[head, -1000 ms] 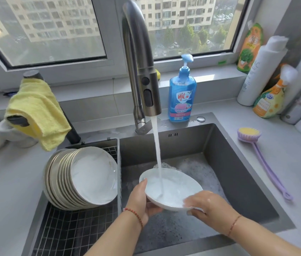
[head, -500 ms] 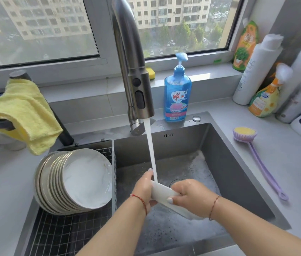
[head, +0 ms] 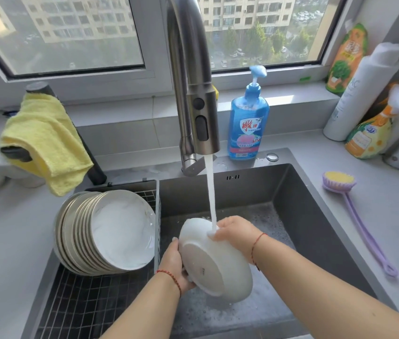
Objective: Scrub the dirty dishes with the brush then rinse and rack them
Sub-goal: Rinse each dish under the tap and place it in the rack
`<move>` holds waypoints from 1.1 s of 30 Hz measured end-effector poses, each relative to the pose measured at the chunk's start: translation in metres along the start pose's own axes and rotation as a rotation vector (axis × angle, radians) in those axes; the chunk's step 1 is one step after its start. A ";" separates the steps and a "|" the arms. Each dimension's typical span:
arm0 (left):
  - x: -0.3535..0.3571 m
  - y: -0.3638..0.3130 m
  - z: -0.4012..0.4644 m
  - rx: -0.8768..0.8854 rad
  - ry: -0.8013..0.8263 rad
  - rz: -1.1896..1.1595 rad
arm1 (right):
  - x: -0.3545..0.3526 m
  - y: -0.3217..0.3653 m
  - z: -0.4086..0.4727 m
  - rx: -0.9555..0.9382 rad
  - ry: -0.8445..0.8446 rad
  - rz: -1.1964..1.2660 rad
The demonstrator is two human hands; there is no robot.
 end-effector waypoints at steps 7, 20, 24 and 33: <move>-0.004 0.011 -0.002 -0.033 -0.013 0.043 | -0.007 -0.010 0.028 0.233 -0.020 0.329; 0.010 0.025 -0.001 -0.026 0.102 -0.039 | -0.065 -0.078 0.027 0.274 0.113 0.968; 0.015 0.040 -0.005 -0.069 0.129 0.066 | -0.078 -0.088 0.020 0.158 0.139 0.977; 0.019 0.026 -0.003 -0.058 0.138 0.104 | -0.047 -0.053 -0.001 -0.166 -0.094 0.080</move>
Point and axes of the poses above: each hand's wrist, its own z-axis towards the middle knuckle, its own x-axis out of the palm, y = z × x, the point moved 4 cm from there along z, towards the middle knuckle, and after that the axes turned 11 degrees about x, right-handed, at the moved point
